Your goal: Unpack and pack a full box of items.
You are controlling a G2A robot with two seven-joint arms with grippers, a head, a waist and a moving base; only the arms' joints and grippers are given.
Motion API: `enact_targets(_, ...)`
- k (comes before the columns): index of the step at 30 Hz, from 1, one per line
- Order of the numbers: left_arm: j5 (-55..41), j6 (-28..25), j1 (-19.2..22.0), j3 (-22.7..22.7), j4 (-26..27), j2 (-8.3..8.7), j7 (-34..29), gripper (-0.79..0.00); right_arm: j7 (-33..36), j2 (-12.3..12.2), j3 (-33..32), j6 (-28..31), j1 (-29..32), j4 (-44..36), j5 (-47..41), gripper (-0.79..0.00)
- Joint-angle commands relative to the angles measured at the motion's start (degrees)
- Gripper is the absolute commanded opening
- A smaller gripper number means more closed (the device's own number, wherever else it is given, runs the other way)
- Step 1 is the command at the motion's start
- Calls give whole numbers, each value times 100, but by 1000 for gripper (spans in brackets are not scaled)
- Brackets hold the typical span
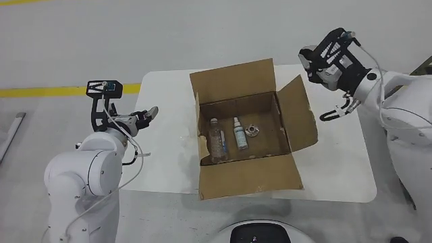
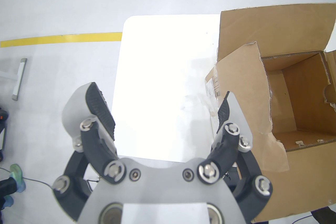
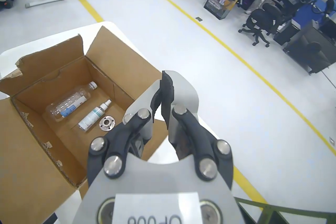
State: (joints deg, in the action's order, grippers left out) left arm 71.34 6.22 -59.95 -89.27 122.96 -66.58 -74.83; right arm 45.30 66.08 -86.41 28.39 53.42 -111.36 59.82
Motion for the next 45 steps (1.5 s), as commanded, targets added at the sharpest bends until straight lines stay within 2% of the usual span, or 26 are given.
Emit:
enact_targets(1, 0, 0, 0, 0, 0, 0, 0, 0, -1, 3, 29, 0, -12, 10, 2, -785)
enact_targets(8, 0, 0, 0, 0, 0, 0, 0, 0, -45, 2, 33, -26, 41, 26, -5, -785)
enact_targets(17, 0, 0, 0, 0, 0, 0, 0, 0, -2037, -33, -866, -760, 1092, 65, 337, -785)
enact_targets(23, 0, 0, 0, 0, 0, 0, 0, 0, -2931, -60, -1389, -933, 2046, 446, 780, -785)
enact_targets(25, 0, 0, 0, 0, 0, 0, 0, 0, -3162, -40, -1421, -1066, 2312, 646, 594, -785)
enact_targets(28, 0, 0, 0, 0, 0, 0, 0, 0, -3323, -4, -1226, -1136, 2526, 913, 367, -785)
enact_targets(31, 0, 0, 0, 0, 0, 0, 0, 0, -3415, 28, -876, -1057, 2434, 1063, 233, -785)
enact_targets(38, 0, 0, 0, 0, 0, 0, 0, 0, -3411, 137, 376, -701, 1679, 1296, 304, -785)
enact_targets(45, 0, 0, 0, 0, 0, 0, 0, 0, -3039, 186, 1145, -169, 1206, 1509, 627, -785)
